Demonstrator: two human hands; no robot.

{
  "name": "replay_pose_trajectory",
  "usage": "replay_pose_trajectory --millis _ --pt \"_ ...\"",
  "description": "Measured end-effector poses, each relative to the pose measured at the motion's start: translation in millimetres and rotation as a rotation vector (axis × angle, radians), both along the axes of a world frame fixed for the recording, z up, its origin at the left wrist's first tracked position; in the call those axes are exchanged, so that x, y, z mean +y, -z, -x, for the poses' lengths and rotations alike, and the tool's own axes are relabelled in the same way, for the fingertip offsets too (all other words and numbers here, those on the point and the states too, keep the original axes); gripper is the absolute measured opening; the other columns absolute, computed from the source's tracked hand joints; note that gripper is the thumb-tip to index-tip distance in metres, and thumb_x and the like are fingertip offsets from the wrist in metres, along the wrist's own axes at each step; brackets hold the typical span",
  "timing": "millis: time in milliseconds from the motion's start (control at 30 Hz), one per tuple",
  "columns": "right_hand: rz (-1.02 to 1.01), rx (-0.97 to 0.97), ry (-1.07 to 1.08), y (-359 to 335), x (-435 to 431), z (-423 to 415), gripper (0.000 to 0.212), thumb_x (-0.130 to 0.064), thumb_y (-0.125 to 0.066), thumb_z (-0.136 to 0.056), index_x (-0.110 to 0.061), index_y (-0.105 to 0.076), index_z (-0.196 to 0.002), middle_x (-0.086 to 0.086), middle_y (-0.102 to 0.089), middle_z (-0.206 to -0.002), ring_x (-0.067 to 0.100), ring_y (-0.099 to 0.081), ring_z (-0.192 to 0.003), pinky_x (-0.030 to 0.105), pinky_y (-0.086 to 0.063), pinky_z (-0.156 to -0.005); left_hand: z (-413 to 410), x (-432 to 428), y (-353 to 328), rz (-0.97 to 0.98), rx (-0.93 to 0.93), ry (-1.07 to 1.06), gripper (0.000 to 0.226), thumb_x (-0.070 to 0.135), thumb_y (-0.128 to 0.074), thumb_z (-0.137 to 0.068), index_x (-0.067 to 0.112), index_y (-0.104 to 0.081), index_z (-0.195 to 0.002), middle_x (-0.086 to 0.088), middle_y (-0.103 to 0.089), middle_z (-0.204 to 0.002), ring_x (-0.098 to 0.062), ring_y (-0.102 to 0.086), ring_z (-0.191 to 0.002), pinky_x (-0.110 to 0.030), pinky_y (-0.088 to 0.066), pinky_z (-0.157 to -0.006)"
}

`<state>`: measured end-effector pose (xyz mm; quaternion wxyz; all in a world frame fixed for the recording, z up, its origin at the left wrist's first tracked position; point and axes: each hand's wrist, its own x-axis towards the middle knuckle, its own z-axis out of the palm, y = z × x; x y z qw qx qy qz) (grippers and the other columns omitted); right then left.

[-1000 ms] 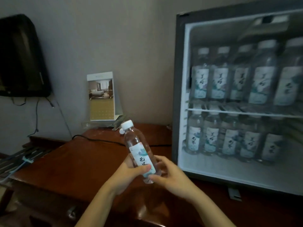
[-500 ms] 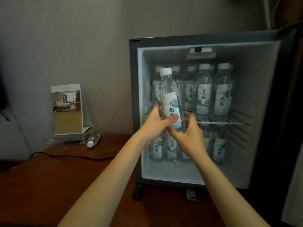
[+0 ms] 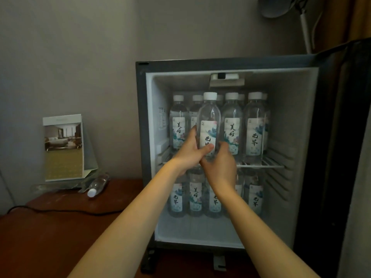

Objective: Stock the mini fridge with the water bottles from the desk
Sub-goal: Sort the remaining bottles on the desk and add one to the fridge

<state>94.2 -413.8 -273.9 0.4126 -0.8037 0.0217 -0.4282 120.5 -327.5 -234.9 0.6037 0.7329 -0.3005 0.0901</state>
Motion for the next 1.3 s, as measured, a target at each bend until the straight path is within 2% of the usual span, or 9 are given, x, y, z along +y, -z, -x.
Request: replay_pose_trajectory --millis 133,267,433,567,733,867,967,1067,1300 --pt "0.092 -0.077 0.064 13 1 -4 0.044 -0.023 -0.064 -0.088 -0.006 -0.047 -0.125 0.011 -0.055 -0.123 0.026 -0.055 -0.112 0.032 -0.047 -0.087 -7 -1 6 0.016 -0.014 -0.035 0.050 0.016 -0.052 -0.094 0.020 -0.031 -0.140 0.004 -0.049 -0.132 -0.008 -0.049 -0.117 -0.024 -0.043 -0.097" --pt "0.099 -0.118 0.063 21 0 -5 0.045 -0.011 -0.058 -0.091 -0.004 -0.045 -0.133 0.013 -0.046 -0.133 0.028 -0.053 -0.117 0.031 -0.045 -0.091 -15 -6 16 -0.079 -0.123 -0.201 0.052 0.024 -0.053 -0.094 0.019 -0.031 -0.141 0.005 -0.039 -0.138 -0.010 -0.039 -0.126 -0.023 -0.031 -0.100" --pt "0.086 -0.122 0.043 22 -2 -6 0.048 -0.004 -0.054 -0.091 -0.006 -0.043 -0.138 0.013 -0.046 -0.132 0.027 -0.052 -0.117 0.032 -0.044 -0.094 -27 -10 23 -0.124 -0.140 -0.260 0.052 0.037 -0.052 -0.092 0.022 -0.036 -0.139 -0.003 -0.045 -0.139 -0.018 -0.044 -0.128 -0.044 -0.037 -0.108" --pt "0.036 -0.151 0.027 23 -1 -9 0.045 0.000 -0.055 -0.089 -0.006 -0.048 -0.133 0.013 -0.049 -0.127 0.027 -0.053 -0.115 0.034 -0.046 -0.096 -31 -8 27 -0.210 -0.140 -0.253 0.045 0.035 -0.048 -0.094 0.022 -0.042 -0.136 -0.002 -0.054 -0.131 -0.019 -0.049 -0.123 -0.046 -0.041 -0.104" --pt "-0.038 -0.215 -0.051 29 7 -1 0.019 -0.002 -0.054 -0.089 -0.006 -0.057 -0.107 0.006 -0.057 -0.097 0.020 -0.057 -0.089 0.022 -0.039 -0.072 -11 0 34 -0.168 -0.149 -0.294 0.042 0.016 -0.048 -0.095 0.018 -0.042 -0.137 -0.005 -0.048 -0.133 -0.017 -0.050 -0.120 -0.037 -0.040 -0.106" --pt "-0.008 -0.202 -0.191 44 33 5 0.008 -0.003 -0.054 -0.087 -0.009 -0.059 -0.089 0.002 -0.062 -0.079 0.018 -0.058 -0.073 0.025 -0.038 -0.062 20 29 50 0.040 -0.226 -0.313 0.023 0.004 -0.049 -0.093 0.017 -0.063 -0.106 -0.002 -0.065 -0.105 -0.008 -0.061 -0.092 -0.021 -0.049 -0.086" --pt "0.056 -0.178 -0.300 59 63 9 0.008 -0.007 -0.053 -0.086 -0.011 -0.061 -0.087 -0.006 -0.058 -0.068 0.015 -0.057 -0.063 0.022 -0.037 -0.056 27 68 70 0.173 -0.201 -0.364 0.033 -0.001 -0.049 -0.091 0.026 -0.063 -0.081 0.007 -0.066 -0.078 -0.006 -0.065 -0.075 -0.024 -0.054 -0.075" --pt "0.125 -0.179 -0.395 73 99 10 0.010 -0.014 -0.050 -0.082 -0.013 -0.060 -0.083 -0.013 -0.048 -0.059 0.009 -0.049 -0.054 0.015 -0.034 -0.052 27 118 94 0.226 -0.177 -0.477 0.037 -0.005 -0.047 -0.089 0.027 -0.062 -0.077 0.004 -0.063 -0.071 -0.004 -0.063 -0.061 -0.020 -0.053 -0.062" --pt "0.266 -0.015 -0.543 110 185 -16 0.010 -0.012 -0.052 -0.084 -0.014 -0.060 -0.089 -0.003 -0.057 -0.070 0.025 -0.060 -0.065 0.036 -0.044 -0.058 8 232 153 0.261 0.043 -0.728 0.034 -0.004 -0.043 -0.091 0.023 -0.061 -0.079 -0.001 -0.060 -0.073 0.000 -0.058 -0.050 -0.015 -0.049 -0.052"
